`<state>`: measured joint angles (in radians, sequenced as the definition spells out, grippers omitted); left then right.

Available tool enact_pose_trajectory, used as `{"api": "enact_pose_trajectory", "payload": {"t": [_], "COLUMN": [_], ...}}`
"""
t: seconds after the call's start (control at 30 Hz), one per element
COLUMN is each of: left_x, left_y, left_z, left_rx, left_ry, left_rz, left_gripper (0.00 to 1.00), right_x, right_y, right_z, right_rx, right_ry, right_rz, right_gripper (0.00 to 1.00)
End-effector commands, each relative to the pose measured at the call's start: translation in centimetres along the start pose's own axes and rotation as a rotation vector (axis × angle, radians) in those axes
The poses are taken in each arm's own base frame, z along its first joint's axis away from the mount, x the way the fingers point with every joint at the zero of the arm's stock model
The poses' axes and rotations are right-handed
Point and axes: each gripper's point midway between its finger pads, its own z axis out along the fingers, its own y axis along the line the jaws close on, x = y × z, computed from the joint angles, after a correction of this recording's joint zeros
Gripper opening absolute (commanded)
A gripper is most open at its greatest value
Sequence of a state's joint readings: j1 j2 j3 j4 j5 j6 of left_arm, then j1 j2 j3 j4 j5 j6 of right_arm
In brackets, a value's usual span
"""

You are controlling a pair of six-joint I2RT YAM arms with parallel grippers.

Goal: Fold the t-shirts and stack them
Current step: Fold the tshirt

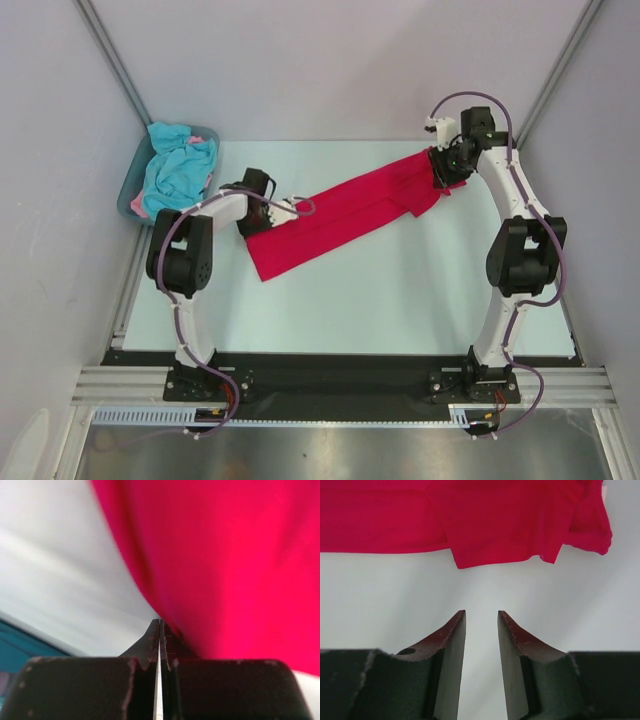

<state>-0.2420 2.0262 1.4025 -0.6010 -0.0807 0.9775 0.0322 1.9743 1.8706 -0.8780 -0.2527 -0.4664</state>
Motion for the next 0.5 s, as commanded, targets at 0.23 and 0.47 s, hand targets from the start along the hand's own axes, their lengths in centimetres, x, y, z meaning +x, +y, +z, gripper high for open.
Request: {"api": "enact_pose_trajectory", "payload": {"t": [0.23,0.47], "left_x": [-1.8,-5.4], "left_y": [-7.2,-8.0], "left_z": [-2.6,-0.6], "left_rx": [0.133,0.158], "left_ry": [-0.028,-0.042], "left_rz": [0.402,0.472], "left_gripper": [0.01,0.0], "right_x": [-2.7,-2.4], "right_y": [-0.1,-0.1], "right_z": [-0.7,-1.5], "right_rx": [0.007,0.007], "right_ry": [-0.068,-0.074], "right_rz": [-0.011,-0.002], "right_gripper": [0.37,0.37]}}
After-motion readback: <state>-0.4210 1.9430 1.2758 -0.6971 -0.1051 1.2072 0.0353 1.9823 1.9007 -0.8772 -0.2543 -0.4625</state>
